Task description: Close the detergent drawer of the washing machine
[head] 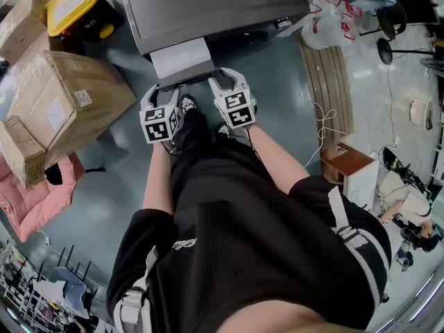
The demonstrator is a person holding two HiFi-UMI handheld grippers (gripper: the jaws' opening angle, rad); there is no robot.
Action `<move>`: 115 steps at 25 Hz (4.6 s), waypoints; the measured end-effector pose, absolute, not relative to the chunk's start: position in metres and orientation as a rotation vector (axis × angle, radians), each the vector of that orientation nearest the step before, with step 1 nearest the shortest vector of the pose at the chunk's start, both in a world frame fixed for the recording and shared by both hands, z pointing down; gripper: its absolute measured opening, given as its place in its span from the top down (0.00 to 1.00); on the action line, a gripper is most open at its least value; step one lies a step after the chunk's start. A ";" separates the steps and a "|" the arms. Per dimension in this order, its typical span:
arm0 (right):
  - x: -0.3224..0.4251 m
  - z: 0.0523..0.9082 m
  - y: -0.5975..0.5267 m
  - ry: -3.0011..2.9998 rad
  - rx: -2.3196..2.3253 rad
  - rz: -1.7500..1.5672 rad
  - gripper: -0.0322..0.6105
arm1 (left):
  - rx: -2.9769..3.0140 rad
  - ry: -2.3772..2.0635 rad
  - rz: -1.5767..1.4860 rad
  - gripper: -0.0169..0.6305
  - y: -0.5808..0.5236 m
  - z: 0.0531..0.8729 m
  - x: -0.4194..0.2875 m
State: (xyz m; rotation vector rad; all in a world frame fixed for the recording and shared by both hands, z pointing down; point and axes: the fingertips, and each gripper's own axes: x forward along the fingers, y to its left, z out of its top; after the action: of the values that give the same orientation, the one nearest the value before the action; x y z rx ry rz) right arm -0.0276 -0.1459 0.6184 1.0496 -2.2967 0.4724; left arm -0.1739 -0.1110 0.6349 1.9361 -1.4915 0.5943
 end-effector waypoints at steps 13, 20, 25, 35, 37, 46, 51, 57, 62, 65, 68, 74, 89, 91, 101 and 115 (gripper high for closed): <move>-0.031 0.618 -0.160 -2.295 1.049 0.462 0.73 | 1.927 -1.508 0.592 0.56 -0.125 0.635 -0.178; -0.035 0.618 -0.163 -2.297 1.042 0.460 0.73 | 1.923 -1.514 0.590 0.56 -0.127 0.635 -0.181; -0.035 0.618 -0.165 -2.297 1.042 0.459 0.73 | 1.924 -1.518 0.591 0.56 -0.130 0.635 -0.182; -0.039 0.617 -0.172 -2.295 1.037 0.459 0.73 | 1.925 -1.514 0.597 0.56 -0.136 0.634 -0.185; -0.039 0.617 -0.173 -2.293 1.039 0.458 0.73 | 1.929 -1.514 0.597 0.56 -0.138 0.634 -0.186; -0.045 0.618 -0.182 -2.274 1.053 0.467 0.73 | 1.946 -1.491 0.606 0.56 -0.147 0.635 -0.192; -0.042 0.617 -0.182 -2.261 1.039 0.443 0.73 | 1.924 -1.477 0.605 0.56 -0.146 0.635 -0.189; -0.042 0.615 -0.181 -2.259 1.032 0.403 0.73 | 1.895 -1.509 0.622 0.55 -0.142 0.635 -0.190; -0.041 0.613 -0.184 -2.279 1.034 0.409 0.73 | 1.874 -1.527 0.626 0.56 -0.144 0.634 -0.190; -0.041 0.614 -0.186 -2.314 1.053 0.386 0.73 | 1.871 -1.562 0.617 0.56 -0.146 0.632 -0.193; -0.040 0.615 -0.186 -2.301 1.083 0.411 0.73 | 1.840 -1.583 0.609 0.56 -0.147 0.633 -0.192; -0.043 0.614 -0.191 -2.312 1.115 0.415 0.73 | 1.805 -1.624 0.577 0.56 -0.149 0.632 -0.195; -0.045 0.614 -0.193 -2.285 1.175 0.470 0.73 | 1.801 -1.607 0.582 0.56 -0.152 0.631 -0.198; -0.046 0.614 -0.194 -2.287 1.182 0.473 0.73 | 1.799 -1.603 0.585 0.56 -0.153 0.631 -0.198; -0.048 0.616 -0.201 -2.285 1.199 0.501 0.73 | 1.785 -1.602 0.579 0.56 -0.161 0.631 -0.200; -0.050 0.615 -0.206 -2.288 1.182 0.491 0.73 | 1.775 -1.589 0.578 0.56 -0.166 0.631 -0.202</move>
State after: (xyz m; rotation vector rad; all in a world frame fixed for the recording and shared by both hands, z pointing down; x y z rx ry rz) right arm -0.0498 -0.2055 0.6150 1.1818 -2.2877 0.4907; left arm -0.2017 -0.1656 0.6309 1.7749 -1.5894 0.5777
